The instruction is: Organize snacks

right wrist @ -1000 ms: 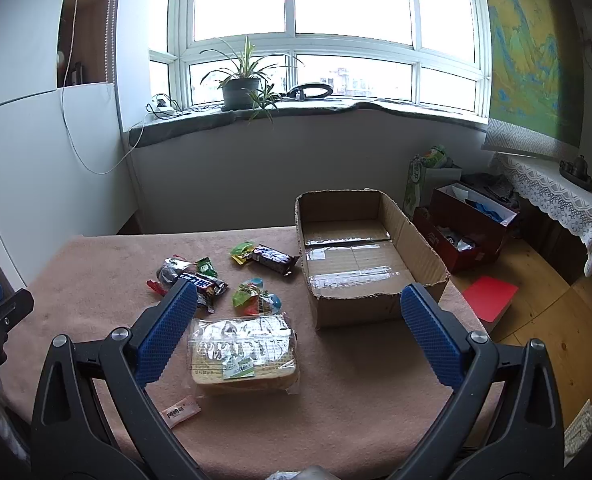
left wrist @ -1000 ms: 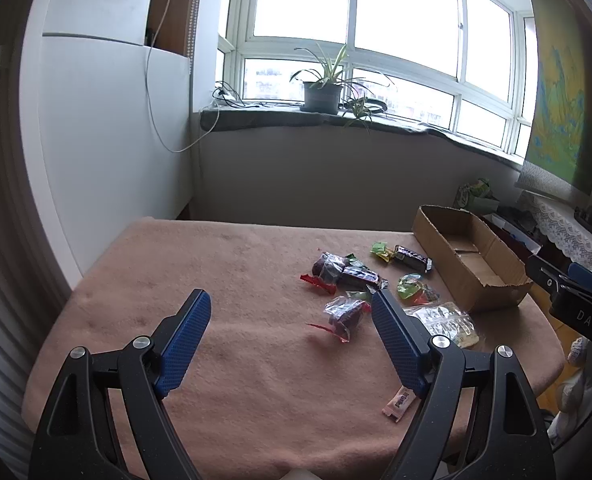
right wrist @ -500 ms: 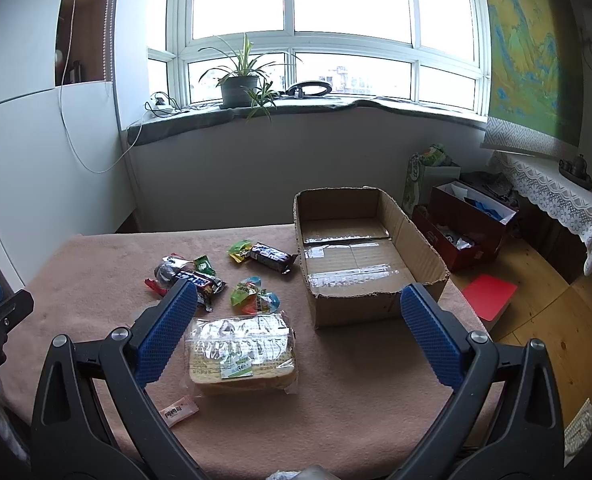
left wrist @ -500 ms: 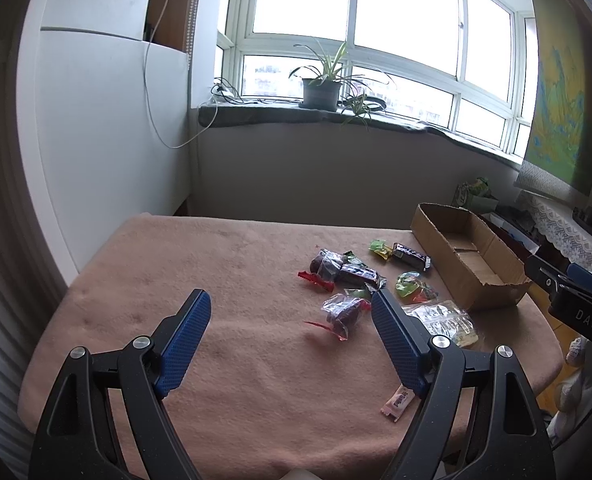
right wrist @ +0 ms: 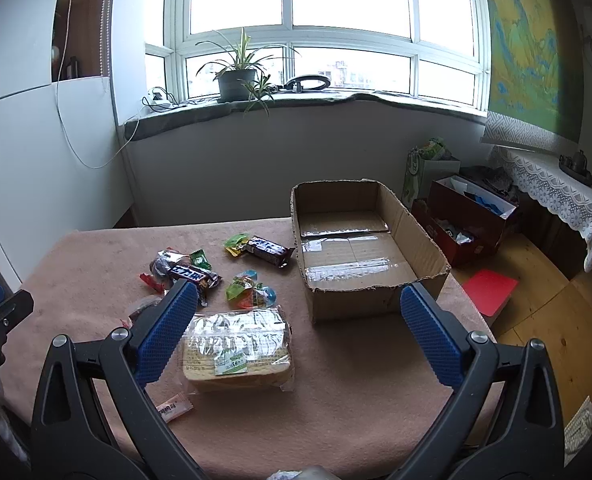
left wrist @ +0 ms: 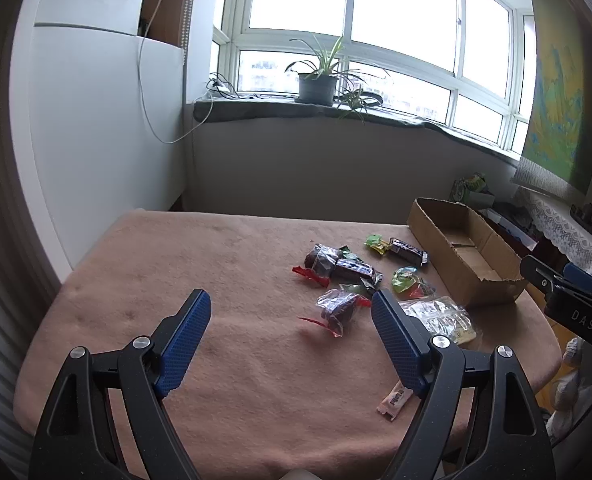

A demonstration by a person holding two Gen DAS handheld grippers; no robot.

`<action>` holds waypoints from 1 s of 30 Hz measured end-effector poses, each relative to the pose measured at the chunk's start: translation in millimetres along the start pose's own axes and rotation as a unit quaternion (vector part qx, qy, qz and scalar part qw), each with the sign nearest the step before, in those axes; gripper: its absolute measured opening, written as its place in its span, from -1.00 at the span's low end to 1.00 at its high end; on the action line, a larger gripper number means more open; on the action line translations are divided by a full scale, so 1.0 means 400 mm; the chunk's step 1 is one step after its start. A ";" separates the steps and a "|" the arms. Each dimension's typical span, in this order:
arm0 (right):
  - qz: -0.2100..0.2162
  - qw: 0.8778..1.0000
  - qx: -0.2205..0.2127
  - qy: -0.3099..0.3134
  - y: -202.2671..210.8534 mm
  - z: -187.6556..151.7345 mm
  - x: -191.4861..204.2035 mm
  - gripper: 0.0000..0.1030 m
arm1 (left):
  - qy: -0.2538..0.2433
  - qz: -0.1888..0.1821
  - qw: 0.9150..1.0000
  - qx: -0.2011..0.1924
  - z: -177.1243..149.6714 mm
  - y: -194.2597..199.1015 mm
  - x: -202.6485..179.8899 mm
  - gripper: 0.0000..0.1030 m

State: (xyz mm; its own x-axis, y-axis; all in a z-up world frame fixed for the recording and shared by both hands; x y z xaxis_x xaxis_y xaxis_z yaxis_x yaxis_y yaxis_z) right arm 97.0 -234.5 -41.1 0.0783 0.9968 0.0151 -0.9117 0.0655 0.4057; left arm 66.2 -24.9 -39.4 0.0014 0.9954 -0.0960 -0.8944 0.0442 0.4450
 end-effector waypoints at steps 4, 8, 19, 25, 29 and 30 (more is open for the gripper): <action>-0.003 1.000 0.008 -0.002 -0.009 -0.003 -0.005 1.00 | 0.000 -0.004 1.000 0.007 -0.008 -0.011 -0.006 0.60; 0.000 1.000 0.019 -0.004 -0.019 -0.013 -0.013 1.00 | 0.000 -0.010 1.000 0.017 -0.016 -0.024 -0.011 0.60; 0.069 0.991 0.096 -0.060 -0.096 -0.091 -0.049 1.00 | 0.026 -0.071 0.995 0.072 -0.060 -0.093 -0.046 0.60; 0.102 0.982 0.132 -0.087 -0.147 -0.130 -0.060 1.00 | 0.039 -0.133 0.983 0.119 -0.098 -0.151 -0.108 0.60; 0.135 0.969 0.169 -0.121 -0.182 -0.150 -0.063 1.00 | 0.055 -0.161 0.975 0.145 -0.118 -0.187 -0.140 0.60; 0.142 0.966 0.178 -0.126 -0.190 -0.156 -0.061 1.00 | 0.060 -0.170 0.972 0.151 -0.123 -0.194 -0.148 0.60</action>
State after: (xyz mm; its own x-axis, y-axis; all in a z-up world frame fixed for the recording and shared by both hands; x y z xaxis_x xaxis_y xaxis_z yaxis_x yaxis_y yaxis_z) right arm 139.1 -261.2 -129.2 -0.0187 0.9266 0.3756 -0.7183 -0.2738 0.6396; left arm 113.7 -91.3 -112.0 0.2053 0.9028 -0.3778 -0.6798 0.4092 0.6086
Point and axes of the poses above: each gripper's, at about its wrist camera, not at the fingertips, and y roughly against the way its jaws point, x to its left, z to its top, the point moved 6 cm from there along -y, roughly the way its jaws point, and after that the axes turned 5 degrees about -x, right-handed, at the moved point
